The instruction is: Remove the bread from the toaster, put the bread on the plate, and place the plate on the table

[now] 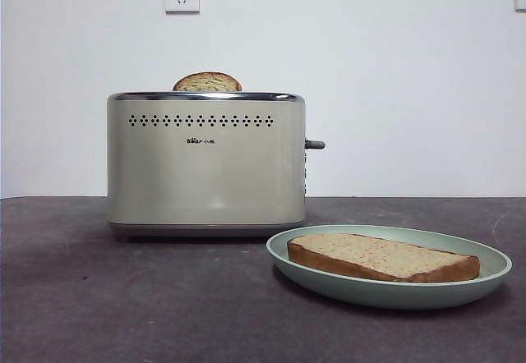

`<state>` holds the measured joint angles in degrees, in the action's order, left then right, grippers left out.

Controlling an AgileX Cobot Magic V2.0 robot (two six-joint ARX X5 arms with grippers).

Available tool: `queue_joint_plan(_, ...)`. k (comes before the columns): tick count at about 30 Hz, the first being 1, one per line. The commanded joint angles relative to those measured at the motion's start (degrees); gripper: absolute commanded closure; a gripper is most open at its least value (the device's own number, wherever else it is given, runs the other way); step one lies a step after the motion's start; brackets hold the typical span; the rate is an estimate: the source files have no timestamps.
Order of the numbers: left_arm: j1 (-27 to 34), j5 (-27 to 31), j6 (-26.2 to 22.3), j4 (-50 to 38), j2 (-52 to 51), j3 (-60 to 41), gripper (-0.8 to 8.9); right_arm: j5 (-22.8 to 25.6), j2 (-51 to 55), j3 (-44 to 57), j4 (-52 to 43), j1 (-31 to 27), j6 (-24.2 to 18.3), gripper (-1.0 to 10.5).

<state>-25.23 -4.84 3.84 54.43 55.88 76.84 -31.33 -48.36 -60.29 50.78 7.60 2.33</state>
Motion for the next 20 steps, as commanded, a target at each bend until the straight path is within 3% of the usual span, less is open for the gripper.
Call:
queue_joint_plan(1, 1.7, 0.0, -1.1, -0.8, -2.7, -0.4, 8.18, 0.2, 0.0, 0.2, -0.2, 0.0, -0.3, 9.5)
queue_joint_plan(8, 10.8, -1.3, 5.2, -6.6, -11.1, -2.8, 8.18, 0.2, 0.0, 0.2, -0.2, 0.0, -0.3, 9.5)
queue_joint_plan(12, 14.3, -1.4, 4.9, -21.3, -18.2, -13.4, 8.18, 0.2, 0.0, 0.2, -0.2, 0.0, -0.3, 9.5)
queue_joint_plan(20, 18.1, -1.2, 4.9, -55.5, -32.9, -45.9, 8.18, 0.2, 0.0, 0.2, -0.2, 0.0, -0.3, 9.5)
